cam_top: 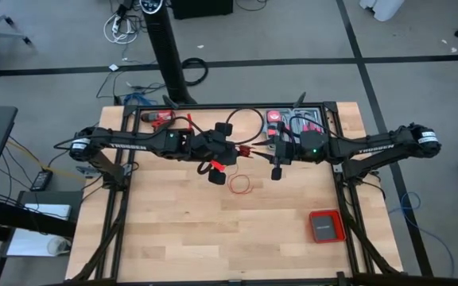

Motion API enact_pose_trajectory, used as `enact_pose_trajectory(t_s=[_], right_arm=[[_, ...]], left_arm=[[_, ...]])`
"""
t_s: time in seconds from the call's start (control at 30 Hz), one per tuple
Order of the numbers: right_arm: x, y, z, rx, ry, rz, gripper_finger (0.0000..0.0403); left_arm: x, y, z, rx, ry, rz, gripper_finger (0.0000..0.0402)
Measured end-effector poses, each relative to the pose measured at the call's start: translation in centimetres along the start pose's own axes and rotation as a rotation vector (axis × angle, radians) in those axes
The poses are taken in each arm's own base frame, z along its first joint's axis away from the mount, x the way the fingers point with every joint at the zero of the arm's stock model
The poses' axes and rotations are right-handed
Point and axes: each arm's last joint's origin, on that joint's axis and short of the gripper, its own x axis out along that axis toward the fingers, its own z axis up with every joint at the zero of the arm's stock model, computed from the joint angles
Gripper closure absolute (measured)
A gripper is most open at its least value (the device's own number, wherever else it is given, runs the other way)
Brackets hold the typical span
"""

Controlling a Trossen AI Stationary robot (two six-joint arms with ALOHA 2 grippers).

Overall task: Coil cords
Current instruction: Uncoil the red wire from the black spool

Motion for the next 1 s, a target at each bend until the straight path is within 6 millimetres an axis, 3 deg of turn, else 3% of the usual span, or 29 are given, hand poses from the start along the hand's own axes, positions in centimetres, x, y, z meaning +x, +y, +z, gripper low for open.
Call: enact_pose_trajectory(t_s=[0.4,0.7,1.0], right_arm=[[0.0,-0.08,0.33,0.004,-0.038,0.004,0.0318],[0.0,-0.1,0.34,-0.031,-0.038,-0.001,0.0394],[-0.01,-0.18,0.32,-0.034,-0.028,-0.029,0.04]], left_arm=[[0.0,-0.01,0.04,0.026,-0.005,-0.003,0.0402],[0.0,0.07,0.25,0.045,-0.028,0.001,0.0401],[0.02,0.3,0.24,-0.007,-0.02,0.039,0.0368]])
